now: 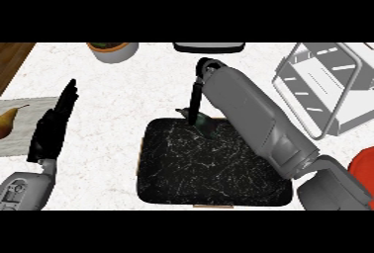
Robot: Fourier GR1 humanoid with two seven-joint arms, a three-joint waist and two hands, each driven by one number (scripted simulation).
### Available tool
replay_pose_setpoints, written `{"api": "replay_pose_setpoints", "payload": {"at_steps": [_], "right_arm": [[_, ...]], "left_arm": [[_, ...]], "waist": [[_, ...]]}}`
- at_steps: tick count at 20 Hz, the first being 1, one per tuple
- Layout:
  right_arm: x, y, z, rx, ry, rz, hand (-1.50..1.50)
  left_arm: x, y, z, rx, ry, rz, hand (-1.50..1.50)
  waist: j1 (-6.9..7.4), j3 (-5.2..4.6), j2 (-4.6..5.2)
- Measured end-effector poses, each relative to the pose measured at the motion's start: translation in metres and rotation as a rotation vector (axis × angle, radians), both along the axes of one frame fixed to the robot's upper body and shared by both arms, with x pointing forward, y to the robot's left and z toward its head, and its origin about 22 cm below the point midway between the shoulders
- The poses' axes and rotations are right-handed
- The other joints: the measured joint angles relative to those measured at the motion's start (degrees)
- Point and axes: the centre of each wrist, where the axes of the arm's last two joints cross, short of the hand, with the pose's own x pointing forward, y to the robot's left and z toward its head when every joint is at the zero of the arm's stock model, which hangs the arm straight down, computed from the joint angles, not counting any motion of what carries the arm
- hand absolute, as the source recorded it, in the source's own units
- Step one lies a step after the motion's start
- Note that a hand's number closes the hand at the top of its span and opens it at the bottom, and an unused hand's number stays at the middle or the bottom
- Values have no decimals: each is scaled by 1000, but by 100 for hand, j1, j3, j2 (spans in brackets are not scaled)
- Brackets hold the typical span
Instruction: Pick the eggplant from the tray and place it in the tiered basket
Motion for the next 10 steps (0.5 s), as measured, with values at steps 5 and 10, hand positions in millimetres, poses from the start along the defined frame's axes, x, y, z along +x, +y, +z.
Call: {"api": "replay_pose_setpoints", "payload": {"at_steps": [5,10], "right_arm": [[-4,7,-2,-51,-21,48,-150],[-8,6,-8,-83,-44,81,-150]], "left_arm": [[-4,3,-1,0,6,6,0],[-7,4,-2,4,1,15,0]], "waist": [[-20,0,-11],[-33,0,-16]]}}
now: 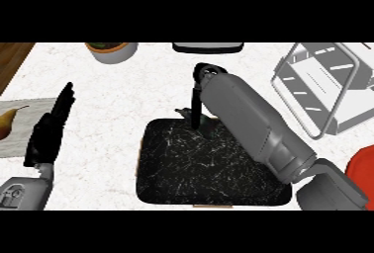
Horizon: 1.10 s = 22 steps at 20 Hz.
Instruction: Pick the eggplant from the tray and place it in the tiered basket
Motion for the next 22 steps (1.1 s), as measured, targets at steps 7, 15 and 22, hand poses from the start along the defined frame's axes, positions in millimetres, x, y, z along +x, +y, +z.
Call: {"api": "replay_pose_setpoints", "payload": {"at_steps": [7,15,22], "right_arm": [[-8,6,-9,-17,1,6,-150],[-16,3,-28,-26,25,-15,-150],[-17,-1,-38,-27,53,-28,-150]], "left_arm": [[-5,-2,-1,1,-4,-3,0],[-2,-4,-6,-4,-2,-10,0],[4,-10,2,1,-5,-18,0]], "waist": [[20,0,-2],[26,0,5],[64,0,14]]}}
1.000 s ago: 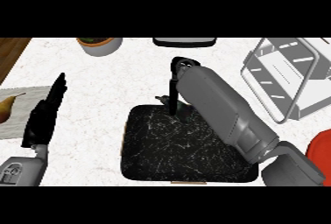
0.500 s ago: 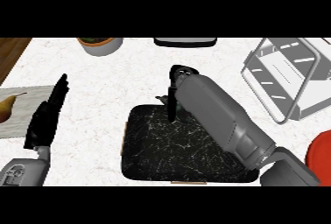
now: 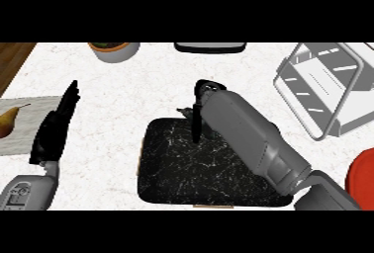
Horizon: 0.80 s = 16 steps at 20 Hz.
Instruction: Pick the eggplant from the tray and place it in the tiered basket
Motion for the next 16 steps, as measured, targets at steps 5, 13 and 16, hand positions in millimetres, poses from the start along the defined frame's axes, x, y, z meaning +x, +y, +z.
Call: {"api": "replay_pose_setpoints", "payload": {"at_steps": [5,13,16], "right_arm": [[-4,-3,-14,2,28,-6,-150],[-10,-12,-37,11,96,-7,150],[-11,-12,-38,0,124,73,150]], "left_arm": [[0,-2,-2,5,2,-9,0],[5,1,3,1,-2,-19,0],[3,2,3,1,-7,-20,0]], "waist": [[43,0,11],[97,-2,16],[112,-15,1]]}}
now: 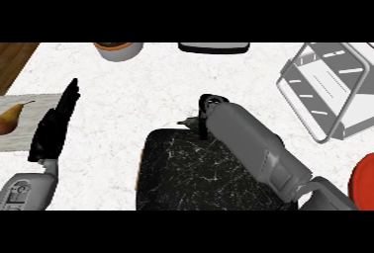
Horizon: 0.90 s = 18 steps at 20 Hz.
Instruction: Pick the eggplant from the tray and place it in the tiered basket
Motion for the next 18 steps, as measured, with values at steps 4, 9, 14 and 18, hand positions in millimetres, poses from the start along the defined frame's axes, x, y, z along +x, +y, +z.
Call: {"api": "replay_pose_setpoints", "payload": {"at_steps": [4,9,14,18], "right_arm": [[-7,6,-2,-29,-26,87,150],[-8,8,-2,41,-26,28,150],[-20,15,3,142,-133,65,150],[-42,11,2,269,-307,241,150]], "left_arm": [[-3,2,-2,-1,-1,8,0],[-2,-2,-2,-3,6,7,0],[-5,7,-5,-2,18,42,0],[-13,20,-10,-5,38,85,0]], "waist": [[-34,-6,-20],[-37,10,9],[-219,16,-40],[-501,30,-181]]}}
